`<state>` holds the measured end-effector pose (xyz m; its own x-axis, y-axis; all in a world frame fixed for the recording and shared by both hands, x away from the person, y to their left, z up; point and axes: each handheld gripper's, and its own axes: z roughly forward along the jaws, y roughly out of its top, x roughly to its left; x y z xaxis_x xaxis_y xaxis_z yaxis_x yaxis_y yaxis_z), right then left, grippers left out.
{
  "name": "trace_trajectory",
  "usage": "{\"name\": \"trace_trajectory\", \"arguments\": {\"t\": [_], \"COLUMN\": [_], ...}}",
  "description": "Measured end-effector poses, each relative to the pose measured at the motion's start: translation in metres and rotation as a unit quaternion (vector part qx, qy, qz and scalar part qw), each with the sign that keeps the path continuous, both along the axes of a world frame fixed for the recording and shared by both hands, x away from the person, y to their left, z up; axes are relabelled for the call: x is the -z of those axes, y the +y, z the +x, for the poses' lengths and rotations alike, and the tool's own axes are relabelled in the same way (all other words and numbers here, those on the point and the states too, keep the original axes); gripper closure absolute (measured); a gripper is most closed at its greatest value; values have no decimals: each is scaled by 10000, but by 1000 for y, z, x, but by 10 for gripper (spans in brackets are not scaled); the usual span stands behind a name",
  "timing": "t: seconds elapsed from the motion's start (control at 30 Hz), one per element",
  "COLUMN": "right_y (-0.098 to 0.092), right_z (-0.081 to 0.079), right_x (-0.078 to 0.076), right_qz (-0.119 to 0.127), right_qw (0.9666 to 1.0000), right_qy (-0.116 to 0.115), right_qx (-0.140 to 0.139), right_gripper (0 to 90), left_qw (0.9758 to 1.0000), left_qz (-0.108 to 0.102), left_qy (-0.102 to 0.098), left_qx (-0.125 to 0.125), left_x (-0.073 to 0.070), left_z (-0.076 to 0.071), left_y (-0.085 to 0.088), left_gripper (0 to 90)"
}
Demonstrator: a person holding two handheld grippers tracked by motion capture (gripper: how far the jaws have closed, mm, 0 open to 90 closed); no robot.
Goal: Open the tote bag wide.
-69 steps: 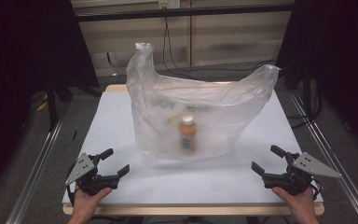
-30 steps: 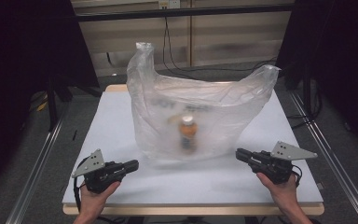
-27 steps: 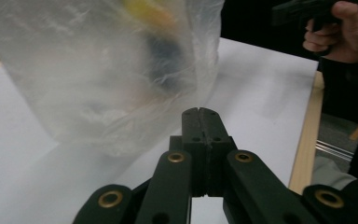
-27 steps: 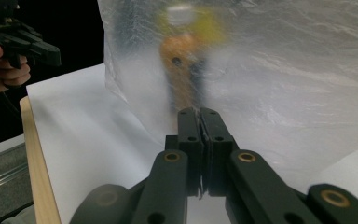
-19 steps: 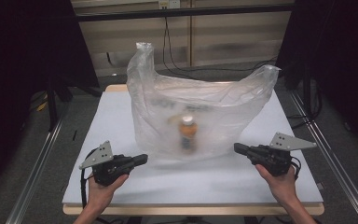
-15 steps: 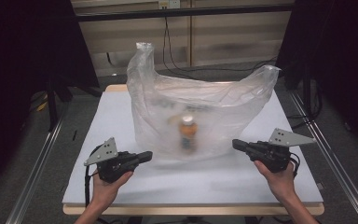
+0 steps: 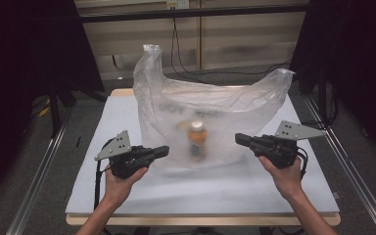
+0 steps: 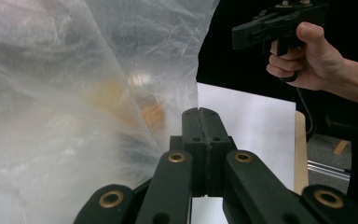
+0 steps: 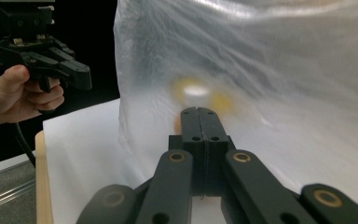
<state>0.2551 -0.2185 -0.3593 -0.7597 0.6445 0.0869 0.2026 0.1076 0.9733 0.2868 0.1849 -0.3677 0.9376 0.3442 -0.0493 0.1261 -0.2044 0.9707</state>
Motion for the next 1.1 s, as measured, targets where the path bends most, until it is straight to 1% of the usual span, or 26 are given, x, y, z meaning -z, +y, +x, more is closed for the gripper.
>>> {"name": "trace_trajectory", "arguments": {"t": [0.03, 0.13, 0.2, 0.23, 0.27, 0.3, 0.33, 0.4, 0.43, 0.47, 0.53, 0.57, 0.6, 0.63, 0.7, 0.73, 0.77, 0.83, 0.87, 0.9, 0.93, 0.97, 1.0, 1.03, 1.07, 1.1], "right_y": [1, 5, 8, 11, 13, 13, 16, 18, 21, 21, 23, 27, 27, 30, 34, 36, 36, 37, 38, 39, 39, 39, 40, 41, 42, 46], "right_z": [2, 6, 9, 13, 14, 14, 18, 20, 24, 24, 27, 31, 31, 35, 38, 40, 40, 45, 48, 53, 53, 55, 57, 59, 61, 66], "right_x": [-2, -10, -17, -22, -25, -25, -31, -33, -38, -38, -42, -47, -47, -51, -56, -59, -59, -63, -65, -69, -69, -71, -73, -74, -76, -79], "right_qz": [40, 37, 47, 32, 23, 23, -14, -16, -14, -14, -20, -31, -31, -28, -117, -180, -180, -199, -215, -242, -242, -273, -282, -287, -326, -352], "right_qw": [10000, 10000, 9999, 9998, 9998, 9998, 9997, 9997, 9997, 9997, 9997, 9996, 9996, 9996, 9995, 9993, 9993, 9994, 9994, 9994, 9994, 9993, 9993, 9993, 9992, 9991], "right_qy": [-14, -56, -88, -139, -152, -152, -172, -176, -196, -196, -216, -240, -240, -252, -259, -300, -300, -276, -262, -248, -248, -252, -243, -233, -214, -207], "right_qx": [-34, -52, -97, -114, -125, -125, -145, -167, -161, -161, -139, -137, -137, -138, -132, -116, -116, -85, -60, 25, 25, 65, 78, 99, 120, 148], "right_gripper": [900, 900, 900, 900, 900, 900, 900, 900, 900, 900, 900, 900, 900, 900, 900, 900, 900, 900, 900, 900, 900, 900, 900, 900, 900, 900], "left_qw": [10000, 9999, 9999, 9998, 9998, 9998, 9997, 9995, 9994, 9994, 9994, 9993, 9992, 9991, 9992, 9989, 9989, 9988, 9987, 9986, 9985, 9984, 9983, 9981, 9979, 9977], "left_qz": [-32, -99, -108, -119, -119, -119, -159, -190, -246, -236, -241, -238, -254, -259, -226, -286, -286, -299, -252, -262, -287, -264, -298, -289, -332, -315], "left_qy": [-22, -70, -99, -169, -187, -187, -202, -242, -229, -255, -247, -276, -292, -304, -312, -344, -344, -368, -408, -423, -435, -470, -449, -510, -509, -557], "left_qx": [-5, -10, 11, -4, -13, -13, 3, 21, 35, 56, 56, 72, 88, 106, 124, 147, 147, 141, 157, 171, 162, 160, 203, 191, 201, 213], "left_x": [-2, -9, -14, -20, -23, -23, -26, -32, -34, -36, -40, -42, -43, -45, -49, -53, -53, -58, -61, -64, -68, -72, -75, -79, -82, -87], "left_z": [1, 5, 8, 11, 12, 12, 14, 17, 19, 20, 23, 24, 26, 27, 29, 32, 32, 36, 38, 40, 42, 44, 45, 47, 48, 51], "left_y": [-1, -3, -5, -8, -9, -9, -11, -14, -16, -18, -22, -25, -27, -29, -33, -37, -37, -42, -44, -46, -48, -50, -52, -54, -57, -61], "left_gripper": [900, 900, 900, 900, 900, 900, 900, 900, 900, 900, 900, 900, 900, 900, 900, 900, 900, 900, 900, 900, 900, 900, 900, 900, 900, 900]}}
